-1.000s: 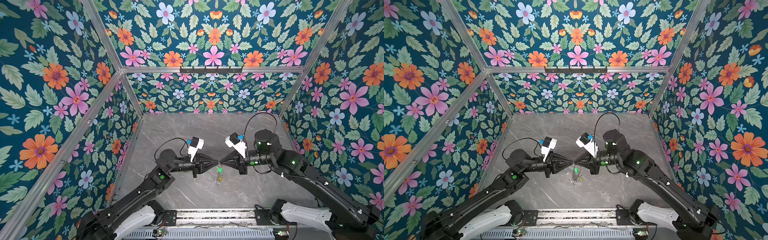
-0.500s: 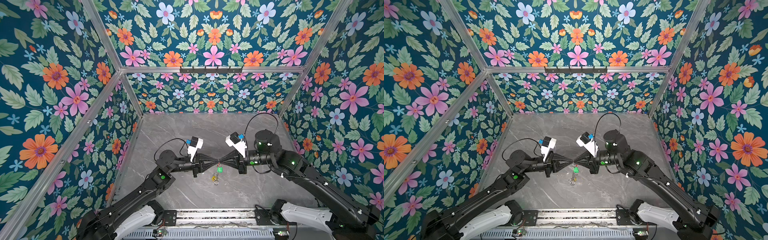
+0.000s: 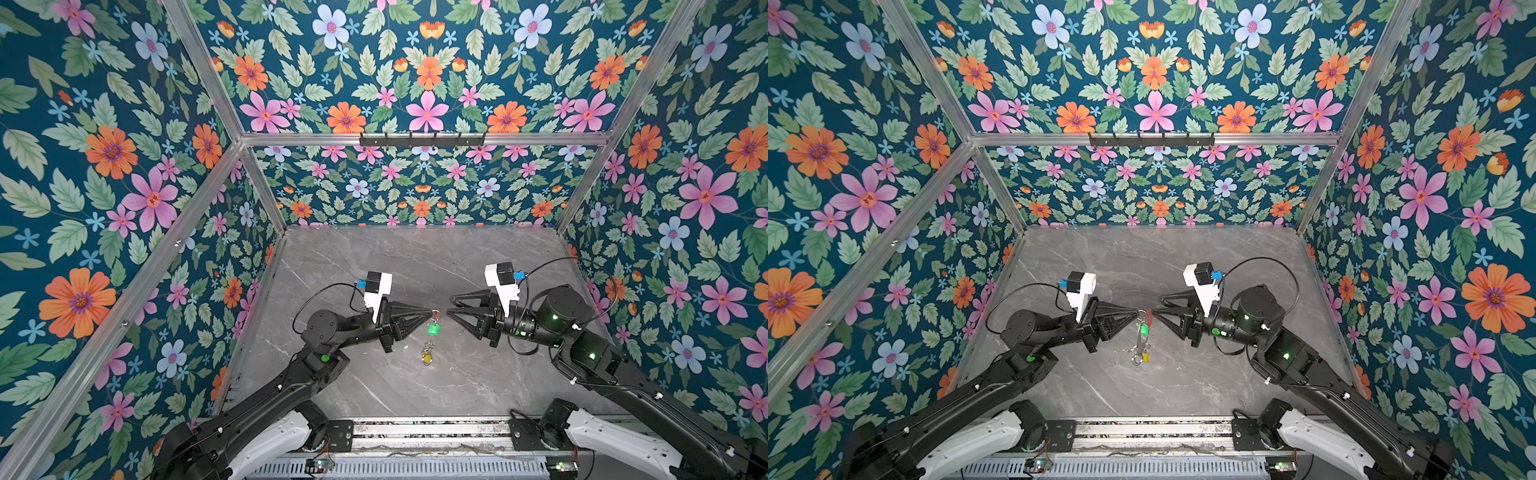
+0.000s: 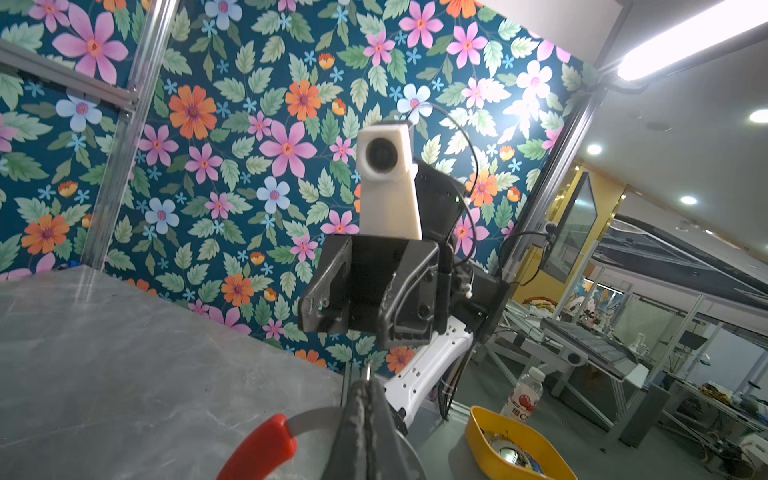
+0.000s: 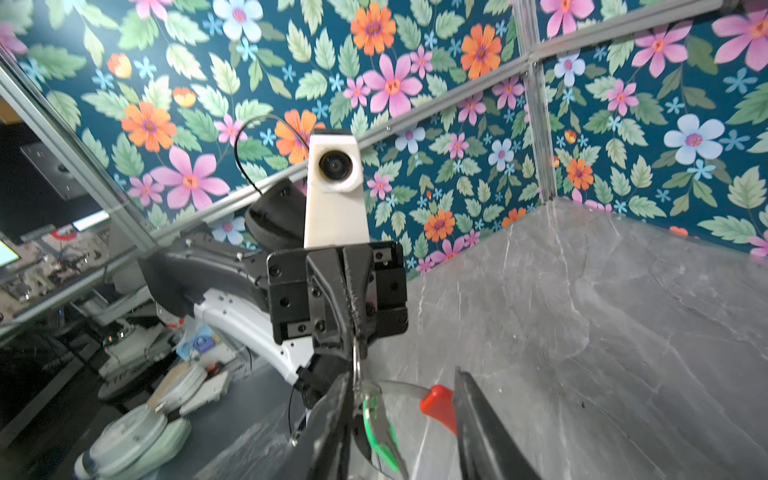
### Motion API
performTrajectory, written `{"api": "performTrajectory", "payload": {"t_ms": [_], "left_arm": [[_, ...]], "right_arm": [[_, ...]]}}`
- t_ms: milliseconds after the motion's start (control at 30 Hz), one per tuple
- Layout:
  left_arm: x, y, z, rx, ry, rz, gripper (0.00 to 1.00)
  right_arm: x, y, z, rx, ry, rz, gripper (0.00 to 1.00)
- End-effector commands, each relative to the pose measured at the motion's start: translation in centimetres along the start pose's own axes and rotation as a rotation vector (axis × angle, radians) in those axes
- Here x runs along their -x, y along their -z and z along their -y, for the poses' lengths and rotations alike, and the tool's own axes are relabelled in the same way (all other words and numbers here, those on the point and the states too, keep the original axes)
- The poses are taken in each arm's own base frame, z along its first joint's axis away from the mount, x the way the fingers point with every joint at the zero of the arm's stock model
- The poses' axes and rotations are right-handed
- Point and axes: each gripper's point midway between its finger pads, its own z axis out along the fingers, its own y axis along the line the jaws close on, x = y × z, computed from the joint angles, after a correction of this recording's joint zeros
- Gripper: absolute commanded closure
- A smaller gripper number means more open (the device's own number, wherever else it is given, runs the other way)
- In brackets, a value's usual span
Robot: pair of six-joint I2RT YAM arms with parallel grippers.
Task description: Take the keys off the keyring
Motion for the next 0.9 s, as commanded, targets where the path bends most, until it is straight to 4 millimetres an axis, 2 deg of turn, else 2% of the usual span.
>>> {"api": "performTrajectory", "payload": {"t_ms": [0,233,500,733,867], "left_arm": [[3.1,0.1,1.4,-0.045,-0.065,0.143,1.00],[3.5,0.2,0.9,-0.053,-0.074,0.205,1.00],[3.6,0.4,0.3,-0.036,-0.072,0.233,1.00],[3.5,0.5,0.2,-0.026,-0.070,0.240,1.00],[3.4,0.6,0.0,-0.021,-0.068,0.239,1.00]], "right_arm": [[4.5,0.3,-1.5,0.076,-0.041,0.211,0.58],[3.7,-1.3,-1.6,0.159,-0.121,0.208,0.58],[2.6,-2.3,-2.4,0.181,-0.116,0.186,0.58],[1.9,-2.8,-2.3,0.180,-0.125,0.171,0.65],[1.7,-3.0,-2.2,0.179,-0.126,0.164,0.75]]}}
